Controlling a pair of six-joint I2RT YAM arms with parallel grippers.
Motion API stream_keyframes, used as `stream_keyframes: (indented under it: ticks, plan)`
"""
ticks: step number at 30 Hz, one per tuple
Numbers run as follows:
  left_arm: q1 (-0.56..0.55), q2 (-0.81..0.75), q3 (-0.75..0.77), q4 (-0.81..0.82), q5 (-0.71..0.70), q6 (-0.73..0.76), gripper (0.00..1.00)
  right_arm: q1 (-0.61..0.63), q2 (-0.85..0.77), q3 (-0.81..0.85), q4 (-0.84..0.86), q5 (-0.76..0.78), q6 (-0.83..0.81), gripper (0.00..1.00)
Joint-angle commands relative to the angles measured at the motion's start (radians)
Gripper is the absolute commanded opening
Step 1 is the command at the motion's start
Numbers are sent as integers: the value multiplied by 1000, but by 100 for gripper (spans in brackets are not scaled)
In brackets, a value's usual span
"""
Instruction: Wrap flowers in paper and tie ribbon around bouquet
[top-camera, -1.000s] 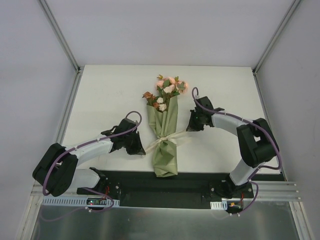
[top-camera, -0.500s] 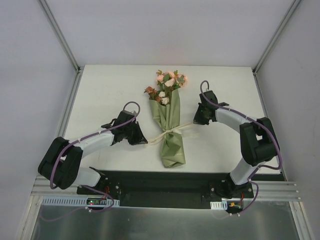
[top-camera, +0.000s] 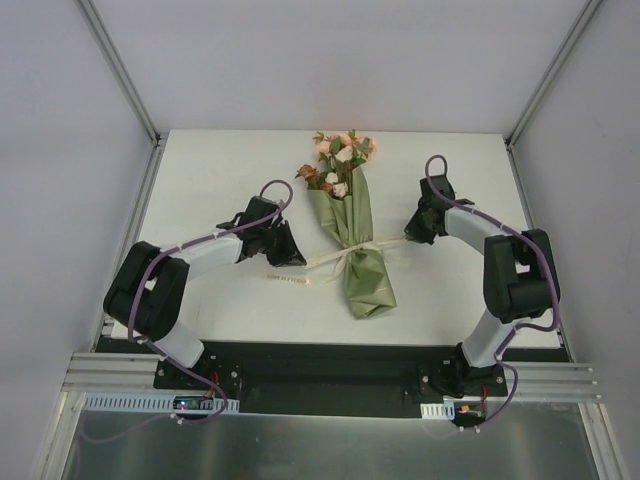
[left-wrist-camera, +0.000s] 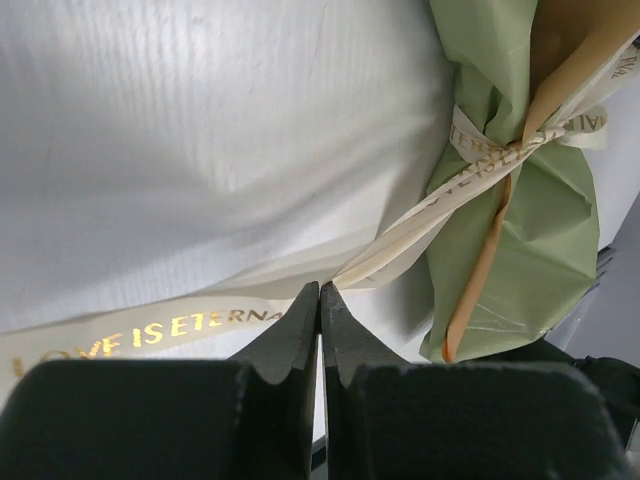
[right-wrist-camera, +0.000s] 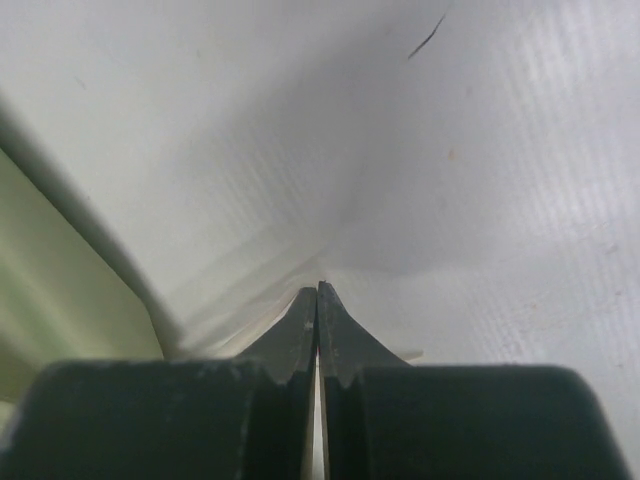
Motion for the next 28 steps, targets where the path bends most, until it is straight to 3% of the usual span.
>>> stream_keyframes:
  ticks: [1,7,10,11,13,14,15,16,19,22,25,28]
  plan:
    - [29,76,66,-118,5,60,0,-109,2,61,-3,191,-14,1]
    - [29,136,170,-134,39,80,0,-146,-73,58,37,154,-75,0]
    - [30,134,206,-147,93,89,0,-146,-84,134,-45,93,-167,4]
    - [39,121,212,-148,116,97,0,-145,-92,169,-87,99,-184,21]
    - [52,84,201,-150,139,95,19,-137,-159,215,-168,138,-227,47]
    - [59,11,178,-150,142,106,29,-134,-182,234,-211,170,-238,75]
    - [73,-39,166,-156,131,112,38,-134,-208,255,-257,192,-261,82]
    - [81,-95,154,-171,119,118,48,-132,-227,325,-361,223,-276,83]
    - [105,-322,164,-206,142,149,54,-74,-340,408,-508,290,-354,94]
    - [115,-543,265,-274,157,161,59,-11,-469,453,-599,158,-421,99]
    - [115,-643,414,-302,156,160,68,42,-647,409,-559,24,-450,100]
    - [115,-679,533,-320,159,192,75,65,-747,462,-610,19,-450,100]
